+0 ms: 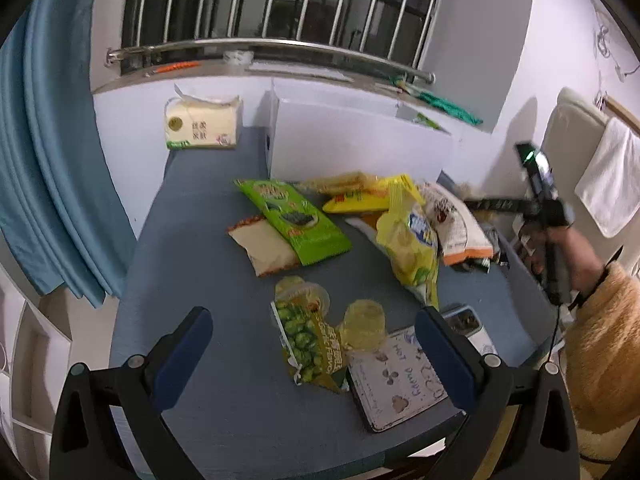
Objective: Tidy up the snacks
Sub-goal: 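Grasp the round bread bun with the right gripper while the left grasps the green pea bag, then carry the bun and pea bag over the box and release both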
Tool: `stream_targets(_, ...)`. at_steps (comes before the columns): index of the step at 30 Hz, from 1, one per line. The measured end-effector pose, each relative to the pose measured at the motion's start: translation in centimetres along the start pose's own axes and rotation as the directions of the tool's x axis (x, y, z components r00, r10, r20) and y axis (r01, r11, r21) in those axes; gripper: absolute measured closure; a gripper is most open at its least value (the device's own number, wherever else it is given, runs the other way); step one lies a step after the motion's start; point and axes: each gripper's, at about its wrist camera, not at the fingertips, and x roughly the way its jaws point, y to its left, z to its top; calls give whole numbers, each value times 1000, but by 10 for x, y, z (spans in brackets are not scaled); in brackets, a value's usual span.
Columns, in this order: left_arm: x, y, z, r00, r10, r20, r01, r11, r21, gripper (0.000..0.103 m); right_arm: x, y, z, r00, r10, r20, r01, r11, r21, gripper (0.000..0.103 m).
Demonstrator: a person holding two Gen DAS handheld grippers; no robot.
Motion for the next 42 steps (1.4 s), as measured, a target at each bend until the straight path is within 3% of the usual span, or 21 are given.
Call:
stream_targets(5,17,0,-3,998,29,-51,-29,1000,-5,0,-51,10,-13,994,54,97,-56,998,15,18)
stream_targets(10,34,10,0,995,-1,-96,-8,995,-98,0,-97,22,-37,976,126,180,-132,991,19,18)
stream_targets(15,43,7,-12,988,-26,-154,12,996,-91,3,-129,33,-71,957,168,238,-179,983,27,18)
stream_targets(17,46,7,-16,984,-32,-176,20,997,-74,27,-131,36,-79,958,152,245,-161,987,17,18)
stream_targets(18,49,7,-18,980,-40,-194,26,997,-73,50,-135,38,-87,958,146,247,-155,988,19,18)
stream_targets(19,51,9,-20,978,-42,-205,27,997,-77,55,-136,38,-91,957,152,246,-162,986,23,18)
stream_targets(28,28,10,-13,994,-11,-111,6,999,-41,63,-140,34,-107,958,169,234,-185,981,50,18)
stream_targets(31,10,12,-3,996,-72,-54,68,996,-65,63,-142,36,-104,953,180,245,-198,979,48,18)
stream_targets(34,-11,3,16,999,-38,17,38,999,2,63,-144,40,-99,945,195,262,-212,976,40,18)
stream_targets(38,-29,-5,54,986,-140,92,137,990,30,63,-146,50,-81,930,236,282,-248,969,7,18)
stream_targets(42,-36,-25,96,978,-117,176,93,986,139,63,-155,69,-48,911,265,317,-256,964,-70,18)
